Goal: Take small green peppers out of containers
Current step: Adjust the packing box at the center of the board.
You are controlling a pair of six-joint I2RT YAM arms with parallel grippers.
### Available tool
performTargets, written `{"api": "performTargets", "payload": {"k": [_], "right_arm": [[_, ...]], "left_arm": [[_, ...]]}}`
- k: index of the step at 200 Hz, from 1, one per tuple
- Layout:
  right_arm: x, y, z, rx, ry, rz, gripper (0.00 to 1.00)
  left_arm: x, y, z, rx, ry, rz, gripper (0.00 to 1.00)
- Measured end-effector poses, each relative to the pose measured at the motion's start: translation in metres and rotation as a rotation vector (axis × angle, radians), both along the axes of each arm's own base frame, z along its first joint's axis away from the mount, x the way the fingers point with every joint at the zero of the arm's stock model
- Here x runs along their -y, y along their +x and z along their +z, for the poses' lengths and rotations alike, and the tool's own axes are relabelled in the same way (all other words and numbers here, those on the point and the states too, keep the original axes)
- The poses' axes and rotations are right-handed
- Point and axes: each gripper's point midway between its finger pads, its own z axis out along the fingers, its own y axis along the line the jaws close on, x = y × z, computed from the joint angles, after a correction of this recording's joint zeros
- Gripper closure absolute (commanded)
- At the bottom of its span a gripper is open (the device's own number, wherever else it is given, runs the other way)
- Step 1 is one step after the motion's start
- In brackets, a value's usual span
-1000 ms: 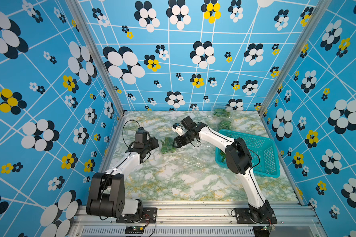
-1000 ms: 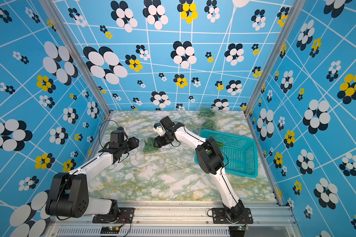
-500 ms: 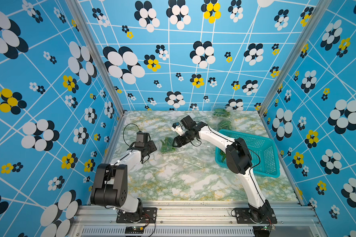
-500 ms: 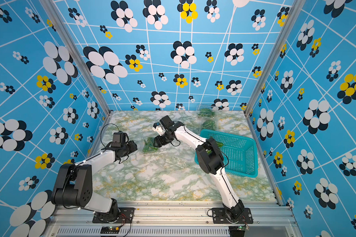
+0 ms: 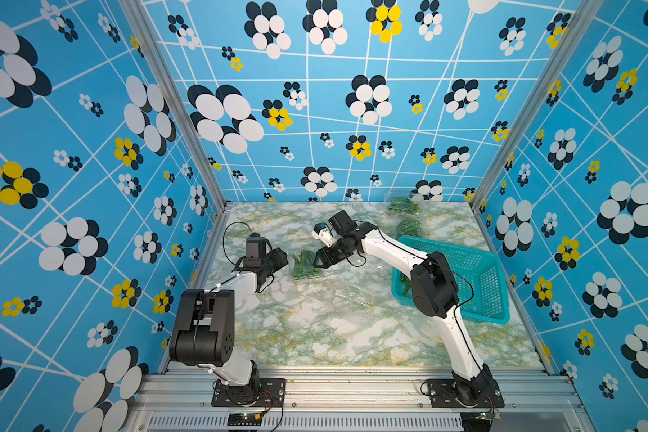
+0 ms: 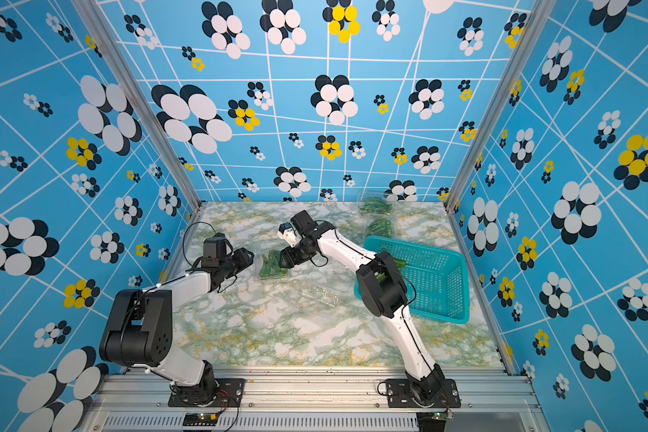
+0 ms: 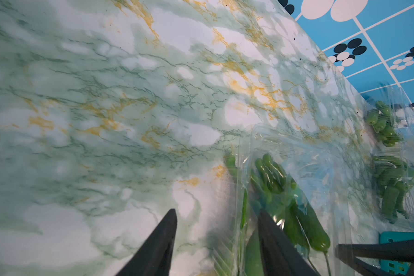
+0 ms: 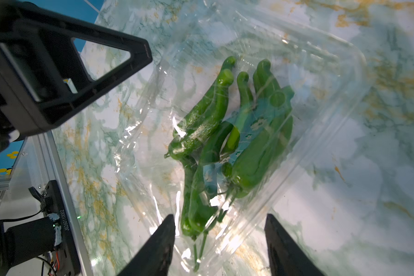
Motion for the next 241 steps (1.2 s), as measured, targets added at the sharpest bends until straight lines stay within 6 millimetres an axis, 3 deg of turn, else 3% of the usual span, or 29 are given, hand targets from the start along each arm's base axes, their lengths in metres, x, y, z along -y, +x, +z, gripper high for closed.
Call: {"api": "performTargets", "payload": {"k": [38,93,119,171,241], "right_arm": [[-0.002,0.003,0.0,0.002,0.009,-0.009,0.39],[0.0,0.007,0.0,0.003,0.013,-0.022,0.38],[0.002,0.009,0.001,0.003,0.014,-0.027,0.38],[-0.003,0.02,0.011,0.028,0.04,-0.034,0.38],[-0.009,0.032,0.0,0.013,0.046,-0.062,0.38]], "left_arm": [[-0.001,-0.001,-0.004,-0.012,-0.004,-0.001,0.44],[-0.021,-0.011,0.002,0.008,-0.015,0.054,0.44],[-0.018,-0.01,0.0,0.005,-0.028,0.045,0.45],[-0.011,-0.012,-0.034,-0.078,-0.066,0.023,0.45],[-0.004,-0.009,-0.029,-0.061,-0.109,0.006,0.45]]}}
